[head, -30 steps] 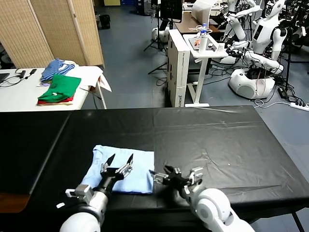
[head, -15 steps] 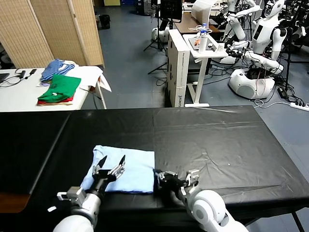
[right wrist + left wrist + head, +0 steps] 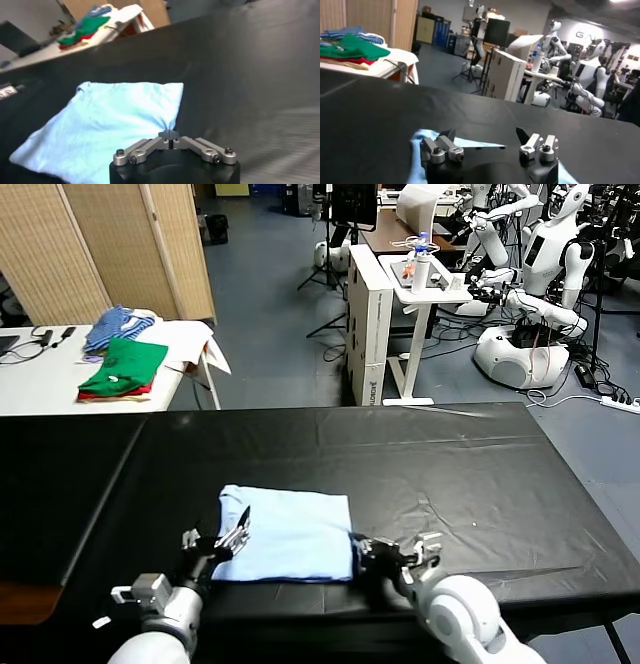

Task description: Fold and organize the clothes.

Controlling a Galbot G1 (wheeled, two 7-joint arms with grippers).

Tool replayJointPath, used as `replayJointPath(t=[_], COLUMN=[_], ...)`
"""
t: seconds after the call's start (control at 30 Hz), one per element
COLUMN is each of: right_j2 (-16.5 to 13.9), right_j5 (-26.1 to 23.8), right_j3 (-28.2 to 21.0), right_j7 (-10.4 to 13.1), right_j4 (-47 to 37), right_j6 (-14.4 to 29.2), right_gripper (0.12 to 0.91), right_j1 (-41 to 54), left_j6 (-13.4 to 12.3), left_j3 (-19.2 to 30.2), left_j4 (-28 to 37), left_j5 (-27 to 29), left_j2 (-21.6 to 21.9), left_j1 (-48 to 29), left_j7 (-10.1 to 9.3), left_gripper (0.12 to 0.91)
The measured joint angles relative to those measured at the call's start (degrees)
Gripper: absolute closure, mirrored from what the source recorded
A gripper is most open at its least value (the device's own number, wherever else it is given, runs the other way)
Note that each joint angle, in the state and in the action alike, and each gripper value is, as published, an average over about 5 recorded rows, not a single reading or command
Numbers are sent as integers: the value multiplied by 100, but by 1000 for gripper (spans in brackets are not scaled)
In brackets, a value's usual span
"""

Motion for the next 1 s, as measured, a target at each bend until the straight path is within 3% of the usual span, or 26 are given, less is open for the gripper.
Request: replayJointPath(t=[0.13,0.23,0.5,0.6,0.77,0.9,1.0], right_j2=[-203,-311,-487,-523,-642,-744,-776], right_j5=[2,-31,-255,-509,-1014,-1445,-1729], right_j3=[225,319,454,496,616,769,885], right_j7=[-60,-98,-89,-62,57,81,242], right_j4=[150,228,425,513,731,985,1206], right_j6=[-82,-111,-43,170,732,1288,1768], right_gripper=[882,802,306,168,120,119,118], right_j1=[-41,-51,-165,-241,-493,-925,-1383], left_j6=[-20,-108,-615,-561,-312,-297,-301], left_j3=[-15,-31,-181,-241,-325,-405,-475], left_j4=[-13,-41,-79,-143,-362,-539,-683], left_j5=[-38,-73,-205,-244,-344,-380,-390], left_j2=[27,71,271,332,483,631,695], left_j1=[20,62,241,340,600,926,1200], left_j7=[-87,-148,-181,-249,-401,-415,-427], left_gripper=[123,123,123,123,123,123,123])
